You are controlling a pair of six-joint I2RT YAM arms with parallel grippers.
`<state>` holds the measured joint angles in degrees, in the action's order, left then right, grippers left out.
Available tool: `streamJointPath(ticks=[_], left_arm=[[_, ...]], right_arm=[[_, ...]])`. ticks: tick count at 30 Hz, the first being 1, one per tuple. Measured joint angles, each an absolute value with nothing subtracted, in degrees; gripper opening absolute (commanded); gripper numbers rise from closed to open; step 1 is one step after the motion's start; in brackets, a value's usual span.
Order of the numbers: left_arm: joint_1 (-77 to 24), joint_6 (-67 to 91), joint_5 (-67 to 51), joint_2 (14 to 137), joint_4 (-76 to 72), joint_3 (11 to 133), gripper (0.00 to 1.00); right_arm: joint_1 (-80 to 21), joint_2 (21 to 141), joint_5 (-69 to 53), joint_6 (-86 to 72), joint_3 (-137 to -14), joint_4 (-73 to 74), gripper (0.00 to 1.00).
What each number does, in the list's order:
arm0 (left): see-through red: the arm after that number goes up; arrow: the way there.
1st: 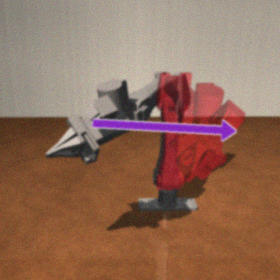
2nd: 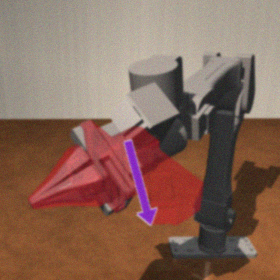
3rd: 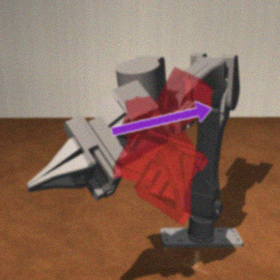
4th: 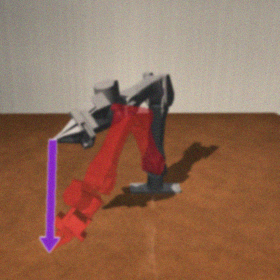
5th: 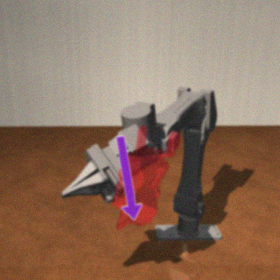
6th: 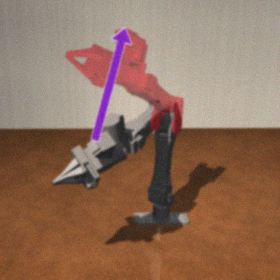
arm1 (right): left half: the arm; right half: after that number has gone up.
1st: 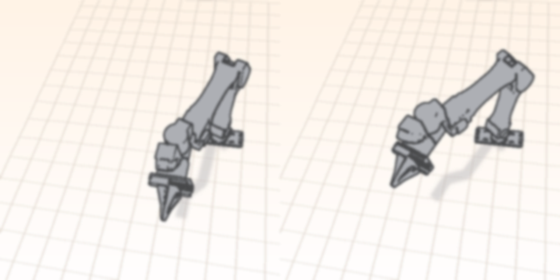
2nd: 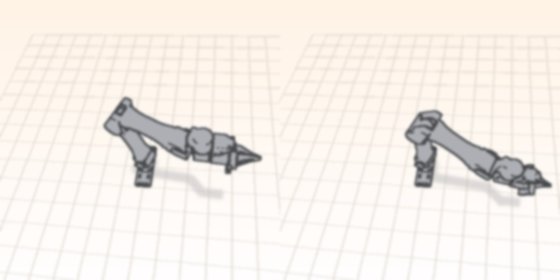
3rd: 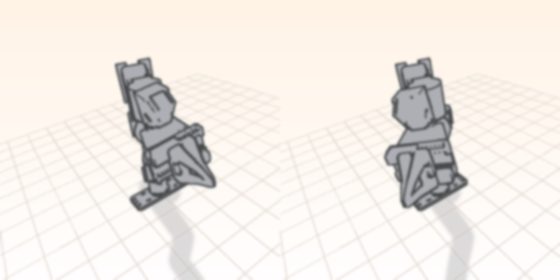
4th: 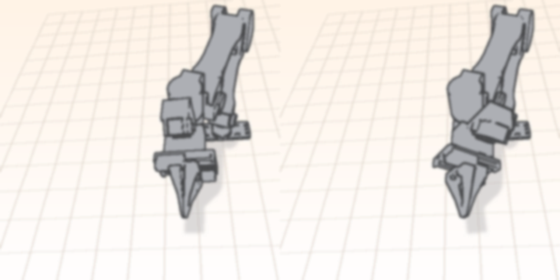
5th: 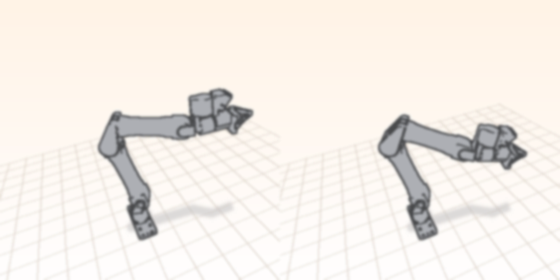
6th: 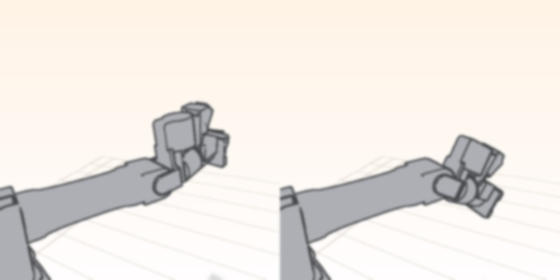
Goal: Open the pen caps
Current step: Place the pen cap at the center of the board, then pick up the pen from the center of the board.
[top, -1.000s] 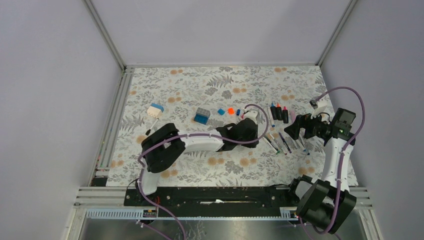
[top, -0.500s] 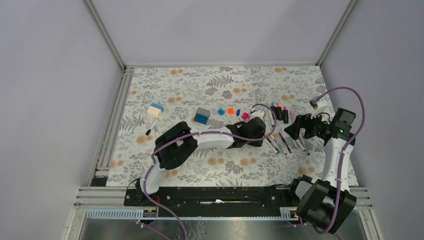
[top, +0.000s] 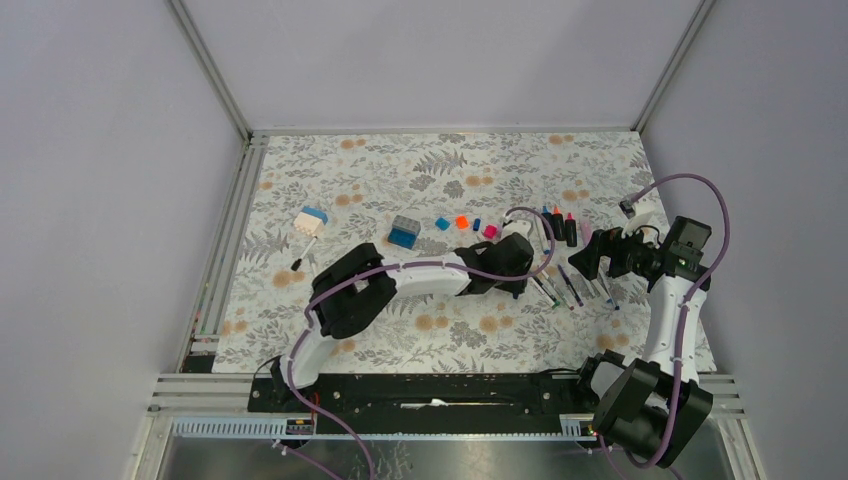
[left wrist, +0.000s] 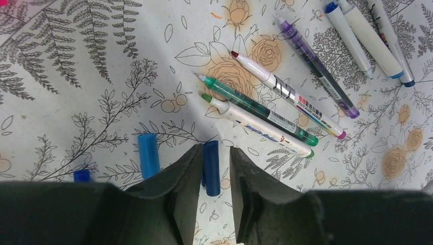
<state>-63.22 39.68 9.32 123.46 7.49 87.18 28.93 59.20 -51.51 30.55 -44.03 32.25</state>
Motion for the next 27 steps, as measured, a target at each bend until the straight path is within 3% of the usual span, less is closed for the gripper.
streamJointPath(ticks=[8, 20, 27], left_arm=[[-63.22, 36.12, 13.47, 112.6, 5.43, 79.85, 0.43], [-62.65, 29.67, 31.35, 77.28, 1.32, 52.23, 0.95], [-53.08, 31.42, 36.03, 59.44, 5.96, 34.52, 0.99]], right_arm=[[28.93, 59.07, -51.53, 30.61, -43.51, 32.23, 1.0], [28.93, 58.43, -51.81, 31.27, -42.76, 32.23, 1.0], [28.93, 58.48, -51.96, 31.48, -42.3, 32.08, 0.99]])
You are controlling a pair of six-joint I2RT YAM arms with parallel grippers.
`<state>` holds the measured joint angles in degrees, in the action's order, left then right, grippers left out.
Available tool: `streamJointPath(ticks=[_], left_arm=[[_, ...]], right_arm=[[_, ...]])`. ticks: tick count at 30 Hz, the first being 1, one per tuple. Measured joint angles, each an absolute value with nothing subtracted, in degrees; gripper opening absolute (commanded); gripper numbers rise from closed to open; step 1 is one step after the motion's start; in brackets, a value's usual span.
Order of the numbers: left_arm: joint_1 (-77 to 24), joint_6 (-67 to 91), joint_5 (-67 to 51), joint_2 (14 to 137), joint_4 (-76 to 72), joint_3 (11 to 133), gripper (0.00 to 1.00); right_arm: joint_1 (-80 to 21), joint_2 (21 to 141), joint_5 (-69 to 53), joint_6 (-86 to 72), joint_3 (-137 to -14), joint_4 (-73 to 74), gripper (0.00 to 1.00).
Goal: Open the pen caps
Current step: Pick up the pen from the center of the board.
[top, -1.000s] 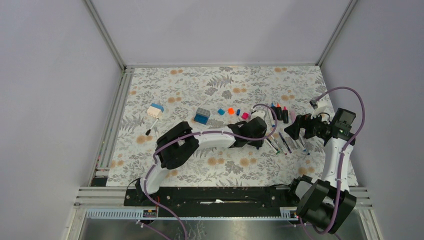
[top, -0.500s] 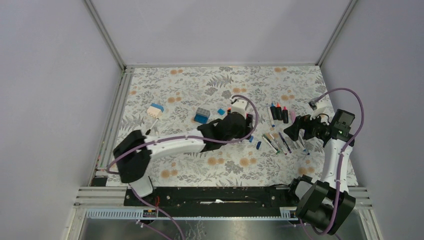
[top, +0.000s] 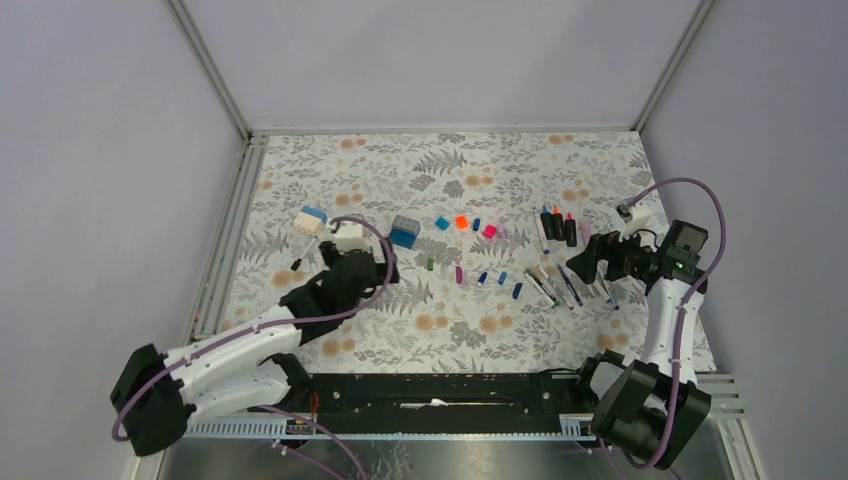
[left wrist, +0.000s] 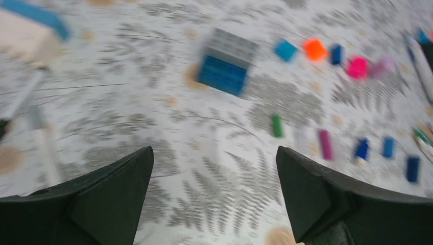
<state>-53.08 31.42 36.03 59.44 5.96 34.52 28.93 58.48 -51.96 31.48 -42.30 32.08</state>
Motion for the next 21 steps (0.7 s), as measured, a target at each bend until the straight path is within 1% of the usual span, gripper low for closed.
streamJointPath(ticks=[5, 7, 9, 12, 17, 21], left_arm=[[-38.92, 31.55, 35.62, 46.48, 5.8, 26.83, 0.99], [-33.15, 31.57, 34.5, 44.45, 4.99, 25.34, 0.99], [-27.42, 31.62, 32.18, 44.97, 4.32, 24.93, 0.99], [-19.14, 32.18, 26.87, 49.69, 2.5, 25.3, 0.99], [-6.42, 33.15, 14.68, 64.58, 5.1, 31.68, 0.99], [-2.09, 31.59, 9.43, 73.82, 11.25, 41.17, 0.99]], right_arm=[[28.93, 58.7, -51.99, 31.53, -42.13, 31.77, 0.99], [28.93, 58.7, -51.99, 31.57, -42.13, 31.77, 1.0], [28.93, 58.7, -51.99, 31.59, -42.11, 31.75, 1.0], [28.93, 58.7, -52.01, 31.59, -42.11, 31.73, 1.0], [28.93, 58.65, -52.12, 31.62, -42.11, 31.7, 1.0], [28.93, 58.43, -52.16, 31.64, -42.11, 31.57, 1.0]])
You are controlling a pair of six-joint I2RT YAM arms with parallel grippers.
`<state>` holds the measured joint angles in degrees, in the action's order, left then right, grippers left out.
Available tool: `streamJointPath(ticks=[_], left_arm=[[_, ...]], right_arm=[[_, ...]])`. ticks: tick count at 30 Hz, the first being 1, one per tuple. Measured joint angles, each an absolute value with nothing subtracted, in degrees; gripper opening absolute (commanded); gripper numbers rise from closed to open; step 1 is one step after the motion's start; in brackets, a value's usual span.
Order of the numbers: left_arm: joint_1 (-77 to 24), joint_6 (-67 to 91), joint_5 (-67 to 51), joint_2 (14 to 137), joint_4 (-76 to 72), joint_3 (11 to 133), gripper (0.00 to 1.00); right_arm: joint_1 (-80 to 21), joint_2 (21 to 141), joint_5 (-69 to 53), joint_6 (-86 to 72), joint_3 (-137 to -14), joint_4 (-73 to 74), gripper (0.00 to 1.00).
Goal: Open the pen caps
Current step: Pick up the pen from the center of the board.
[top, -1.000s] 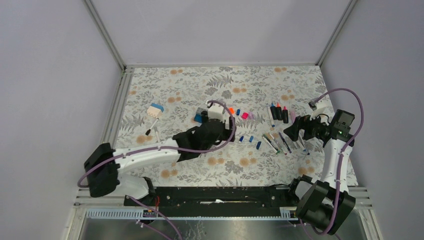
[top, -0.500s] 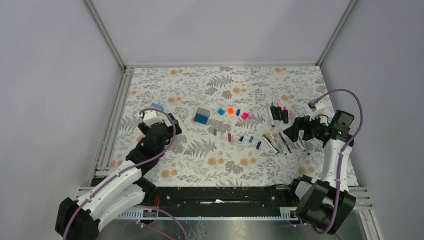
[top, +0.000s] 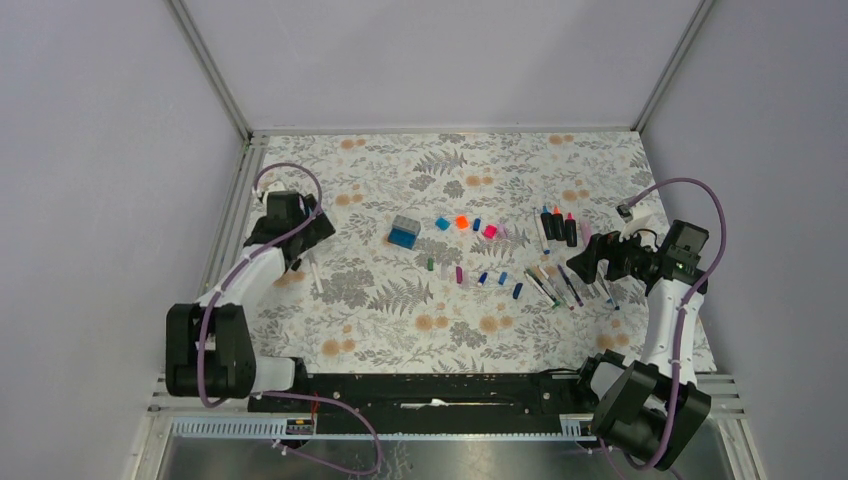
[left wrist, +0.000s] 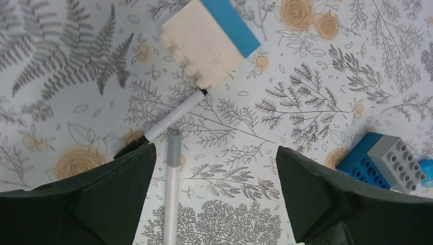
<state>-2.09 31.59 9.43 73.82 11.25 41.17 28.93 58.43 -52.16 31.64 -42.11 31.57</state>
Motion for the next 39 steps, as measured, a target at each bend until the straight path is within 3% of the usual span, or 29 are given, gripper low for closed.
streamJointPath(ticks=[6, 15, 34, 39], left_arm=[[-1.78, 19.4, 8.62, 78.61, 15.64, 49.41, 0.95], [0.78, 3.31, 8.03, 83.26, 16.38, 49.21, 0.72], [3.2, -1.56, 4.1, 91.18, 15.42, 49.04, 0.54], [3.27, -1.45, 3.57, 92.4, 15.31, 49.19, 0.37]], right_arm=[[28.93, 57.69, -52.16, 31.64, -42.11, 31.35, 1.0], [28.93, 56.58, -53.32, 31.66, -42.11, 31.38, 1.0], [28.93, 56.55, -53.6, 31.66, -42.11, 31.38, 1.0], [28.93, 56.55, -53.58, 31.66, -42.11, 31.38, 1.0]])
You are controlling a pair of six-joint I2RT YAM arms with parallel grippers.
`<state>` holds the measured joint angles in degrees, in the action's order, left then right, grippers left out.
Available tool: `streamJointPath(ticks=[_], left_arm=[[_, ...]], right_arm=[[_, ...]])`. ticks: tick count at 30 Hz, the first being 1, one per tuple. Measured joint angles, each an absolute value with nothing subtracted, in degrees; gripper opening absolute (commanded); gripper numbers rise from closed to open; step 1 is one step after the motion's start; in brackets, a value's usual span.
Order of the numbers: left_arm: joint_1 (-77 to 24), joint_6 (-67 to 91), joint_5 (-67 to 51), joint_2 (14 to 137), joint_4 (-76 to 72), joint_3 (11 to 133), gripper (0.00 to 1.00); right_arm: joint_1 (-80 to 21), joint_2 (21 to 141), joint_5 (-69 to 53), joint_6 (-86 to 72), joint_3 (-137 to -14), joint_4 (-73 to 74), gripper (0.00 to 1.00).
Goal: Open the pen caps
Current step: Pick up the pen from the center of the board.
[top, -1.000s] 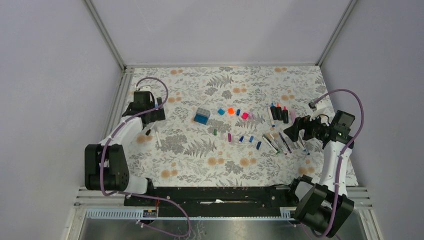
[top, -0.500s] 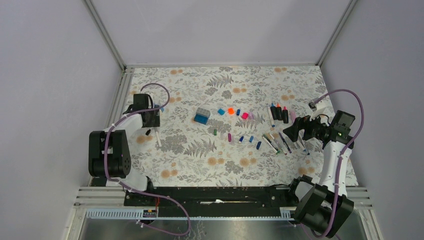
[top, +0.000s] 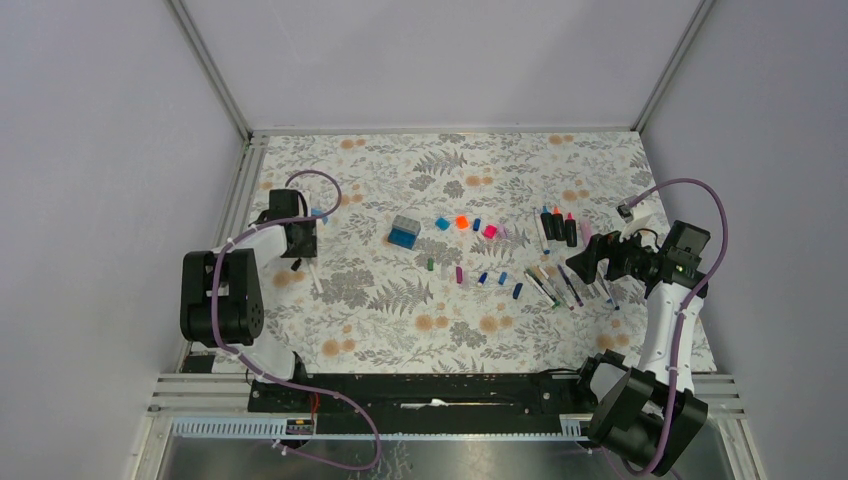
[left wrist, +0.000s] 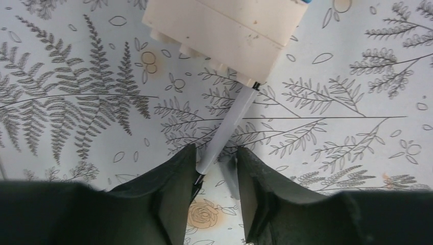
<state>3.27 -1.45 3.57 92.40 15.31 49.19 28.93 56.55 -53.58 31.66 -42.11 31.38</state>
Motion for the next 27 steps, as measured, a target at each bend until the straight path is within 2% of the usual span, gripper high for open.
streamJointPath(ticks=[4, 8, 18, 27], left_arm=[[3.27, -1.06, 2.59, 92.86, 15.35, 49.6, 0.24], [3.29, -0.56, 1.13, 93.1, 15.77, 49.89, 0.21], [3.27, 8.64, -3.97, 92.71, 18.7, 50.13, 0.14], [2.9, 14.57, -4.12, 91.55, 21.19, 49.58, 0.13]], right_arm=[[28.93, 56.55, -53.52, 31.68, -42.11, 31.38, 1.0], [28.93, 56.55, -53.43, 31.68, -42.06, 31.38, 1.0], [29.06, 56.55, -52.69, 31.7, -41.78, 31.31, 1.0], [29.36, 56.25, -51.96, 31.7, -41.32, 30.72, 1.0]])
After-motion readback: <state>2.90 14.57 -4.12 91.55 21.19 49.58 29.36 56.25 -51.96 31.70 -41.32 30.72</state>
